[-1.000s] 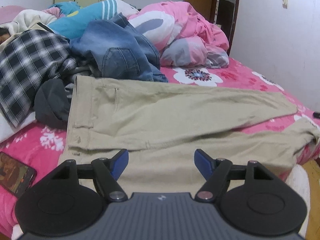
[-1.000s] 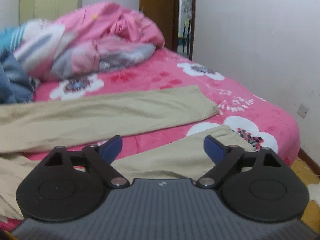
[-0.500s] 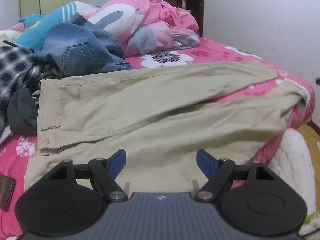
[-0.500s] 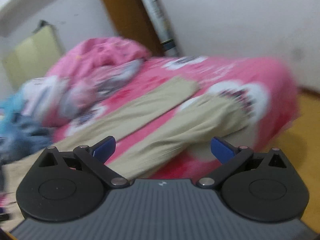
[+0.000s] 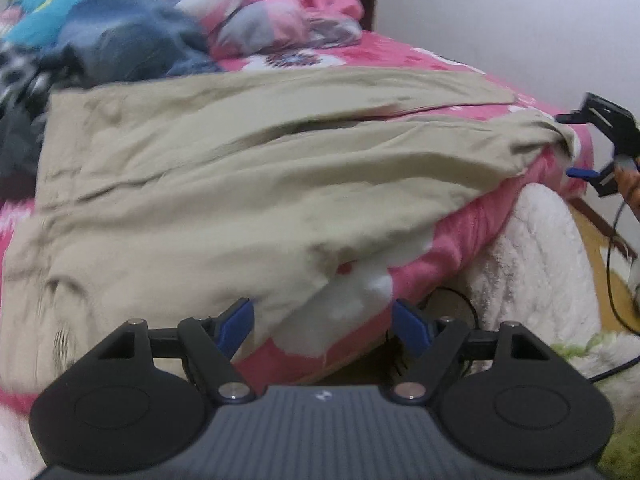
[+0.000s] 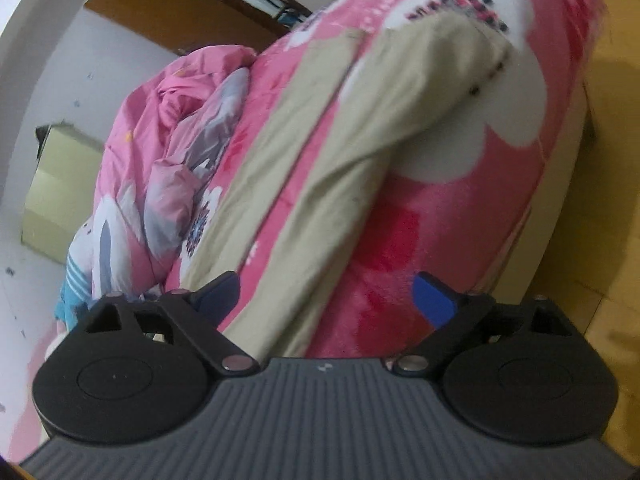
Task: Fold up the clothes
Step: 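Raise both grippers off the trousers and move them back, then grasp the khaki trouser leg hem with the right gripper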
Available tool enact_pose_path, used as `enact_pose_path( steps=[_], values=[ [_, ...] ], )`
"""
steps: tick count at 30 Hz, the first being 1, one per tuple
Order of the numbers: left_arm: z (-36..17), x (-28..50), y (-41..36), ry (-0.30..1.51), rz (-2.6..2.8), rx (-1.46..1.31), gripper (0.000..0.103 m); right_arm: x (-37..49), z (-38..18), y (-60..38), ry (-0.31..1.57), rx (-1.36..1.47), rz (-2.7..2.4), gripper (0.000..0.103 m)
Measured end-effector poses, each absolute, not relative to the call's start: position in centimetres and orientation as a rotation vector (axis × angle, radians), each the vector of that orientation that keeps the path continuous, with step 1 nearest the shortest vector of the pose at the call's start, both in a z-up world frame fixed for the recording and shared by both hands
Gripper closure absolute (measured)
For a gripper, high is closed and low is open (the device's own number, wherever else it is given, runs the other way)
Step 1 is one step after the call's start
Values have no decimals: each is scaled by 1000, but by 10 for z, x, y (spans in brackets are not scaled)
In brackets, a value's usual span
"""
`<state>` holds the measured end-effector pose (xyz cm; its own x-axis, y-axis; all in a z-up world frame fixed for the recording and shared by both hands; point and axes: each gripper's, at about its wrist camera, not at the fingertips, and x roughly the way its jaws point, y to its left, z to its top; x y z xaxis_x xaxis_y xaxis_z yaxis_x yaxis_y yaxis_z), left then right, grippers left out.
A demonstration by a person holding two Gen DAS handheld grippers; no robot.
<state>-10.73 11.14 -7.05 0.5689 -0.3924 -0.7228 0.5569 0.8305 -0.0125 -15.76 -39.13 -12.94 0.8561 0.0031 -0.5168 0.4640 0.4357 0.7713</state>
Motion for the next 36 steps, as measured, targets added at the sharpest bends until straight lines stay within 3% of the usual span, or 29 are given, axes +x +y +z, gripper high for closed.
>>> enact_pose_path(
  steps=[2,4,10,18,21,23,25,32,36],
  values=[
    [-67,-107,106,744,-577,250,27,-151,-137,-394,506,1110,-304,31],
    [-63,-106,101,705,-588,268,28,-140,-137,-394,519,1107,-294,52],
    [-65,-91,80,656,-592,303,28,-91,-124,-400,524,1037,-246,60],
    [-76,-72,51,658,-573,361,28,-25,-122,-411,543,1036,-138,57],
    [-78,-63,43,666,-551,363,28,-15,-120,-411,554,1029,-114,39],
    [-77,-58,40,668,-544,358,28,-26,-118,-407,549,1016,-112,35],
    [-76,-57,37,666,-544,358,28,-36,-115,-403,544,1004,-110,25],
    [-68,-49,19,640,-630,364,28,-119,-119,-431,335,1060,-355,25],
    [-58,-40,-4,593,-695,370,28,-138,-126,-468,268,1112,-536,30]
  ],
)
